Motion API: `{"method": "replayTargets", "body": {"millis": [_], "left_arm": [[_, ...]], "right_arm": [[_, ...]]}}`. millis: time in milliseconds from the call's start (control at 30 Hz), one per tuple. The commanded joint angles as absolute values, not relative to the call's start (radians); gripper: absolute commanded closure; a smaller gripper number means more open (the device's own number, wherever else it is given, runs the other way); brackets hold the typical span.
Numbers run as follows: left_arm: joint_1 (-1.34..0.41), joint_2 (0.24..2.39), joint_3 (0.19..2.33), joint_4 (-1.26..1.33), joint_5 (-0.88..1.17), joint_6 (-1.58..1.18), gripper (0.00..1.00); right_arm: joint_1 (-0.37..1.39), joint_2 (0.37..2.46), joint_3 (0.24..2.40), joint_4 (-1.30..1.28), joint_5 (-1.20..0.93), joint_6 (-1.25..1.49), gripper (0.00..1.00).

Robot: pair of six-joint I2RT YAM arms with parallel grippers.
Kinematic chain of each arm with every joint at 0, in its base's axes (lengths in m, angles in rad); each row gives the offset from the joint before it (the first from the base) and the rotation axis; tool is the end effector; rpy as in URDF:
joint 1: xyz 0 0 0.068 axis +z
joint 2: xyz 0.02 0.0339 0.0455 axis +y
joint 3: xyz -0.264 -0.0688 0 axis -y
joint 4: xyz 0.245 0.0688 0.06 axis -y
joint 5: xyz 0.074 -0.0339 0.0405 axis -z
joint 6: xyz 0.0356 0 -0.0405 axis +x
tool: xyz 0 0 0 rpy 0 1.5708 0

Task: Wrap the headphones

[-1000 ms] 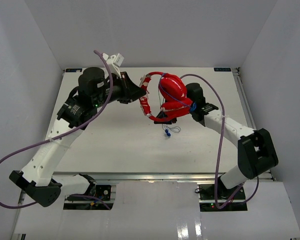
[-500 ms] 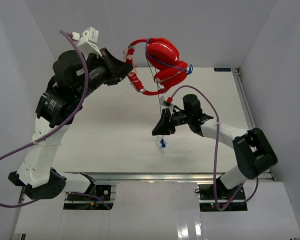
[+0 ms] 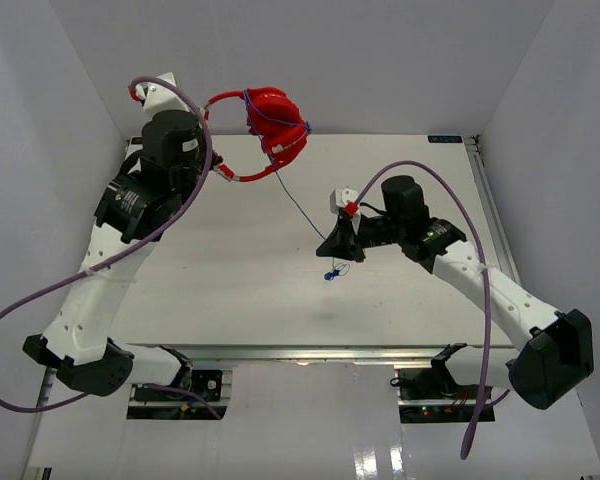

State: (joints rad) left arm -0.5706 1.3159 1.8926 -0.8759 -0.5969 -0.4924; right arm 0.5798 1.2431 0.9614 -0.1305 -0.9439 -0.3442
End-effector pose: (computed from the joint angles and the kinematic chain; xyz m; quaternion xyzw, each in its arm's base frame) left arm 0.2001 -0.1047 0.5224 -0.1444 0.7753 -0.0837 0.6092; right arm 0.2134 0.1742 0.3150 -0.5550 0.5563 0.4351 0.4395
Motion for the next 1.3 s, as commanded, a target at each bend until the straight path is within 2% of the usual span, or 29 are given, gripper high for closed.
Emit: {"method": "replayTargets", "body": {"millis": [0, 33, 167, 267, 400, 600, 900, 1267], "left_arm": [[-0.520, 1.304, 1.772, -0.771, -0.706, -0.424, 1.00], [-0.518, 1.304, 1.742, -0.755, -0.705, -0.414, 1.00], [-0.434, 1.331, 1.646, -0.723, -0.665, -0.405, 1.00], [-0.426, 1.373, 1.613, -0.714, -0.613, -0.403, 1.00], [-0.426, 1.390, 1.521, -0.702, -0.500, -0.378, 1.00], [-0.428, 1.305, 1.318, -0.629, -0.261, -0.305, 1.00], [-0.442, 1.195, 1.113, -0.599, 0.054, -0.197, 1.00], [-0.463, 1.079, 1.051, -0.556, 0.379, -0.156, 1.00]], "right_arm": [[0.607, 1.207, 1.168, -0.560, -0.731, -0.724, 0.92], [0.619, 1.210, 1.212, -0.568, -0.724, -0.789, 0.92], [0.739, 1.260, 1.476, -0.802, -0.464, -1.013, 0.92], [0.837, 1.307, 1.615, -0.843, -0.310, -1.096, 0.92], [0.891, 1.347, 1.683, -0.768, -0.103, -1.155, 0.92], [0.893, 1.386, 1.688, -0.527, 0.082, -1.157, 0.92], [0.893, 1.477, 1.708, -0.446, 0.157, -1.160, 0.92], [0.842, 1.568, 1.731, -0.424, 0.152, -1.068, 0.92]]}}
